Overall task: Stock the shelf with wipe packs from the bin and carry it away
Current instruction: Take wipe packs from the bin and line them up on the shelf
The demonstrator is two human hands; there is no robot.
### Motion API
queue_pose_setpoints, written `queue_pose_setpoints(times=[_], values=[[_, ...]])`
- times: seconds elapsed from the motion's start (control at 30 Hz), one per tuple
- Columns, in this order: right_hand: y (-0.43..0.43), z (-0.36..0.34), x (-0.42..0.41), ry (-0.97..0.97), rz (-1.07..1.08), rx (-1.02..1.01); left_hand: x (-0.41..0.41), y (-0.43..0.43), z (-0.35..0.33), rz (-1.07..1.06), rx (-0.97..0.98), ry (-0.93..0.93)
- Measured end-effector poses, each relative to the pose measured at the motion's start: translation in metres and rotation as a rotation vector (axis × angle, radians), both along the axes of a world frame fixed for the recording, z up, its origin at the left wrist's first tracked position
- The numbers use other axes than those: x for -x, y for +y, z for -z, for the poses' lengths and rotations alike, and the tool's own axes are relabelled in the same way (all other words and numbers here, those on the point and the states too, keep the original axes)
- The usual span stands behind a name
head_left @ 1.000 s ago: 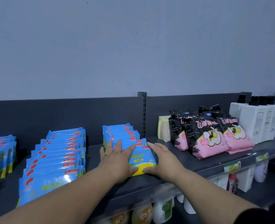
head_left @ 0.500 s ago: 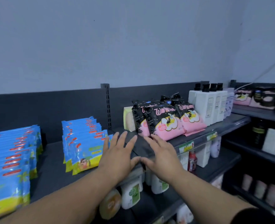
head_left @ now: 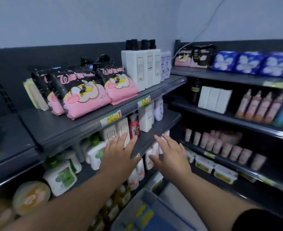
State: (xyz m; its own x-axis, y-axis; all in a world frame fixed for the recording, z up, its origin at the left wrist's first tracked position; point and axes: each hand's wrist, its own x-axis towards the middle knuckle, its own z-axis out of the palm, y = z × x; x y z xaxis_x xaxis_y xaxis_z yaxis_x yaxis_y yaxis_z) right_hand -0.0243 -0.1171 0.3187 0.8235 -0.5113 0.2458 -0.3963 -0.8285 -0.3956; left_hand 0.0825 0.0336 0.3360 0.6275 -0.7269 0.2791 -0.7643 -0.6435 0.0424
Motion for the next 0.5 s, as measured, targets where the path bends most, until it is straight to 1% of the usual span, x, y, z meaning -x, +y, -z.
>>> queue_pose_setpoints(times=[0.07, 0.27, 0.4, 0.5], values=[[-0.020, 0.020, 0.015, 0.033, 0.021, -0.017, 0.005, -0.019, 0.027, 0.007, -0.026, 0.034], [-0.055, 0.090, 0.037, 0.187, 0.057, -0.090, 0.017, -0.041, 0.113, -0.045, -0.077, 0.253], [-0.057, 0.143, 0.037, 0.291, 0.031, -0.143, 0.008, -0.033, 0.168, -0.068, -0.121, 0.267], [-0.046, 0.188, 0.030, 0.329, 0.011, -0.187, -0.004, -0.024, 0.212, -0.075, -0.203, 0.347]])
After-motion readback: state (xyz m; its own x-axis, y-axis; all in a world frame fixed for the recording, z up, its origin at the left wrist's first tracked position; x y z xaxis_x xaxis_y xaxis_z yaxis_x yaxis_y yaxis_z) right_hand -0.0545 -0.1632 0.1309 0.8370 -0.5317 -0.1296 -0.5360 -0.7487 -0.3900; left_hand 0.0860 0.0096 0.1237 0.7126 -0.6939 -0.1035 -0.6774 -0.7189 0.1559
